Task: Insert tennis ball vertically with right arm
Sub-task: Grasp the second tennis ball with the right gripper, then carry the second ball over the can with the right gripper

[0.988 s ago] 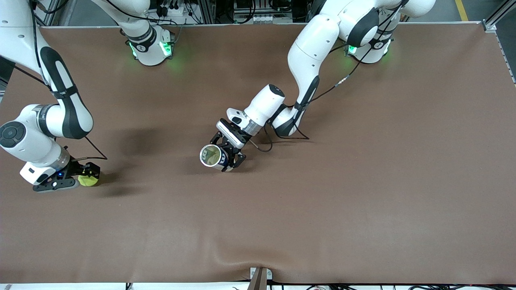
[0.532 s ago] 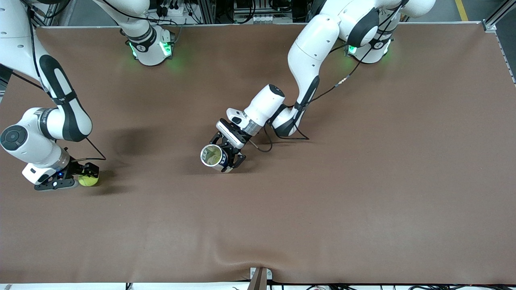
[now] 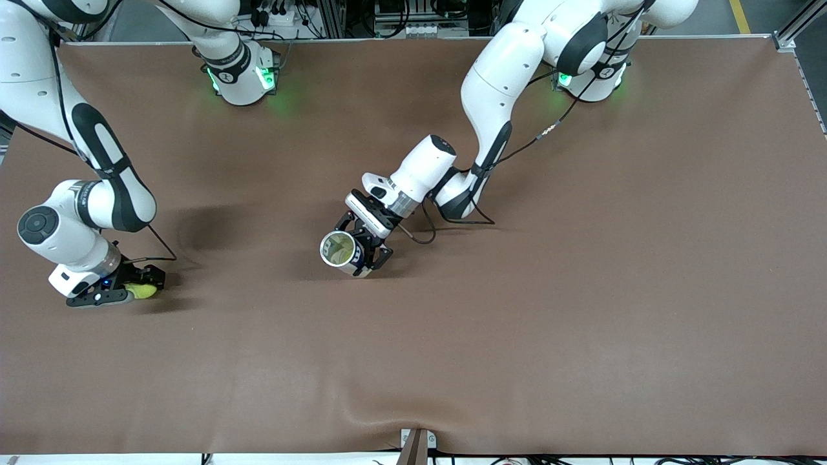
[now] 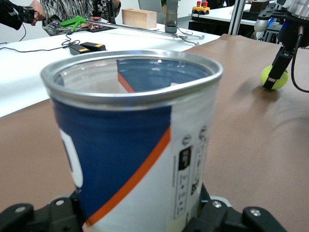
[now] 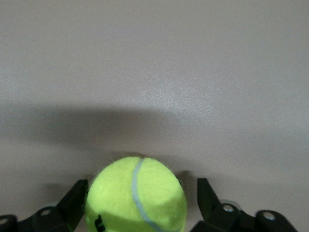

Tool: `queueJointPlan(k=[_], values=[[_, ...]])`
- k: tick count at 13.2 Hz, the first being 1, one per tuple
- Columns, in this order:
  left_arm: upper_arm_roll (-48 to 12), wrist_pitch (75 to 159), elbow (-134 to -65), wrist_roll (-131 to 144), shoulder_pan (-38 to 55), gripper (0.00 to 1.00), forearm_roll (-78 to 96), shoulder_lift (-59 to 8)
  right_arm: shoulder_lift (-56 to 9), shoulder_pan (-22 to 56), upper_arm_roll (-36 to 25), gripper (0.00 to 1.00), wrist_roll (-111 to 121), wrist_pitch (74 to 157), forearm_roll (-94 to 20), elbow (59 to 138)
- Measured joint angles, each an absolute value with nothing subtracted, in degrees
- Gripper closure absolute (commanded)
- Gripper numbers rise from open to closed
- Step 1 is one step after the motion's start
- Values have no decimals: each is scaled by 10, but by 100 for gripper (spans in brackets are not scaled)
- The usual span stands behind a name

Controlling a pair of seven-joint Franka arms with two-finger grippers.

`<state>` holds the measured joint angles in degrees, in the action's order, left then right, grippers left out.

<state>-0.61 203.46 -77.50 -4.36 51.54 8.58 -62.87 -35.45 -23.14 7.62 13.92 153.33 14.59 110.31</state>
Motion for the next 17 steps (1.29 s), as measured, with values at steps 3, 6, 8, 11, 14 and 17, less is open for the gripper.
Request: queueJointPlan(k=[3,6,8,11,14,17], values=[[-6,2035,-774,-44,515,13,86,-629,-354,-232,76,68,140,1533,146,1100],[-6,2035,-774,-44,515,12,86,-629,-347,-231,79,81,143,1520,146,1097],[-6,2035,-773,-44,515,11,86,-629,-315,-217,96,82,145,1439,125,1084],[-6,2035,-772,-44,515,5,86,-629,-218,-126,104,83,111,1296,28,1062],[-6,2035,-772,-43,515,0,86,-629,-145,-26,108,83,-63,1223,17,1060],[-6,2035,-771,-43,514,0,86,-629,-124,44,132,83,-242,1202,14,1058]])
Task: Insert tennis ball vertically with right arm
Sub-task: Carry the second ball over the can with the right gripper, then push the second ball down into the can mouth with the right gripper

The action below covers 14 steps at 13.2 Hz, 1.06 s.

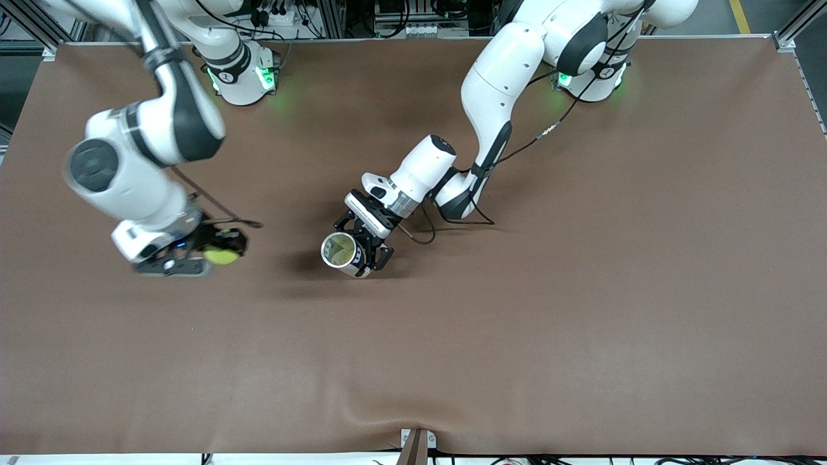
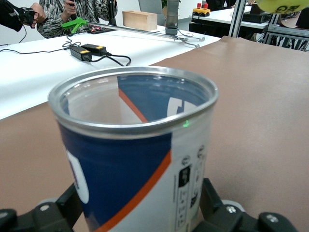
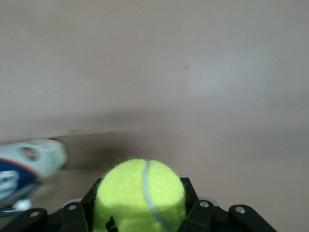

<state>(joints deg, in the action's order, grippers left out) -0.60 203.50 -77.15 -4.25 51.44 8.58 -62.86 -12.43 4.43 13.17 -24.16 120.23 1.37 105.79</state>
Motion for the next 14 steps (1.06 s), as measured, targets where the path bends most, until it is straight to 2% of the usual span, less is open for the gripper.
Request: queueJointPlan(k=[3,6,14], values=[[-6,2036,-768,-42,514,0,86,-626,-123,91,176,83,-415,1203,13,1044],[-6,2035,-767,-41,514,0,86,-626,-123,99,219,83,-526,1212,13,1028],[-7,2034,-783,-35,514,0,86,-626,-167,102,222,83,-541,1297,40,1028]])
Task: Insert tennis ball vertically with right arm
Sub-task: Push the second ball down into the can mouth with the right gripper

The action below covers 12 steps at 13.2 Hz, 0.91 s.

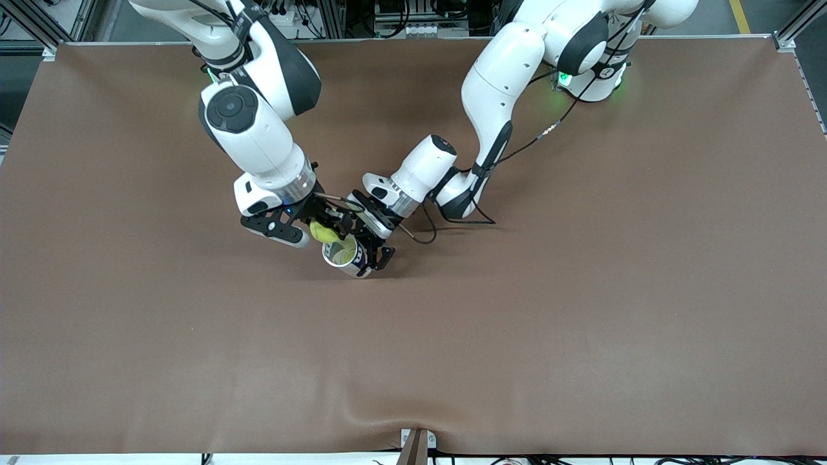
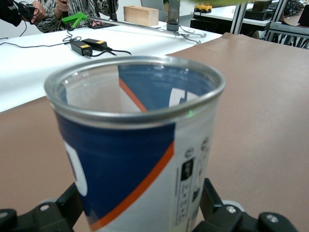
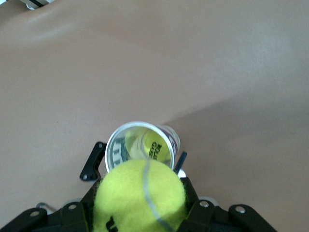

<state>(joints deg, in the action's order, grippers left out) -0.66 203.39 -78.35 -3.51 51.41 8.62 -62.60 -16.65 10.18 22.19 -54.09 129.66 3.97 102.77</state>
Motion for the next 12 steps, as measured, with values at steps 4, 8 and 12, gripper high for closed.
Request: queueJointPlan(k=[4,8,12], values=[[-7,2027,-787,-34,514,0,87,-625,-187,107,222,83,-541,1323,47,1028],[-7,2025,-794,-34,514,0,87,-624,-194,110,222,68,-541,1331,47,1028],[-7,2025,-796,-33,513,13,87,-623,-195,110,222,2,-541,1331,47,1028]])
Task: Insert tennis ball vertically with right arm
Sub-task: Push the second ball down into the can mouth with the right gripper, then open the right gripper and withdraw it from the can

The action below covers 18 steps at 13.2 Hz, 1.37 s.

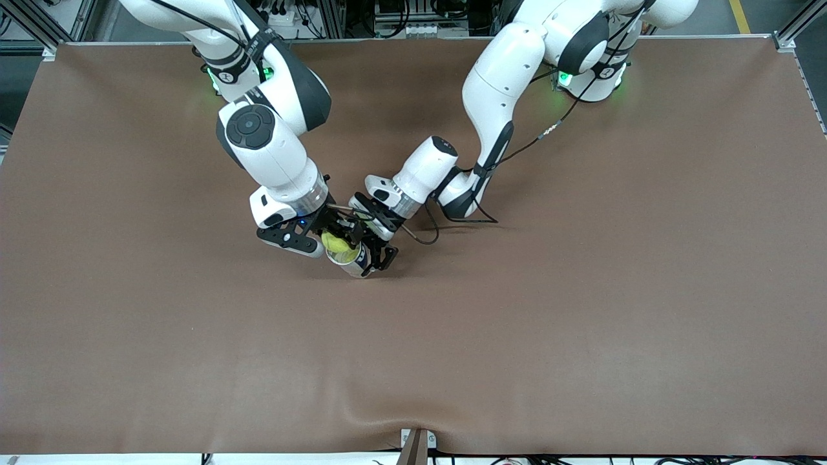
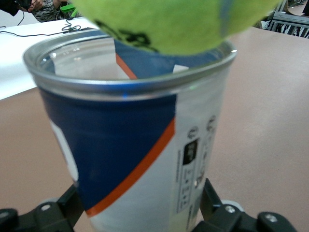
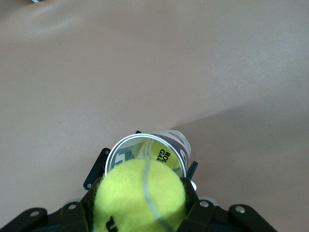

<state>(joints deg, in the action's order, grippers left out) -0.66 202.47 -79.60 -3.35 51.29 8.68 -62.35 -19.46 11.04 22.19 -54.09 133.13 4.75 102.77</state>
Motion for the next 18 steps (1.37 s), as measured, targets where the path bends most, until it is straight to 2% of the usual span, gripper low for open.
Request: queueJointPlan(k=[1,7,8,10,13,18], values=[[-7,2025,-796,-33,513,19,87,-623,-195,110,222,0,-541,1331,48,1028],[-7,2024,-797,-33,512,19,87,-623,-195,110,221,0,-541,1332,48,1028],[-7,2024,-797,-33,512,17,87,-623,-195,110,221,0,-541,1332,48,1027],[-7,2024,-797,-33,512,0,87,-623,-193,110,219,0,-541,1327,49,1024],[-7,2024,-797,-33,512,0,87,-623,-157,93,214,0,-503,1237,51,1007],[-7,1999,-805,-30,511,0,87,-615,-37,26,190,0,-310,1060,-5,974]])
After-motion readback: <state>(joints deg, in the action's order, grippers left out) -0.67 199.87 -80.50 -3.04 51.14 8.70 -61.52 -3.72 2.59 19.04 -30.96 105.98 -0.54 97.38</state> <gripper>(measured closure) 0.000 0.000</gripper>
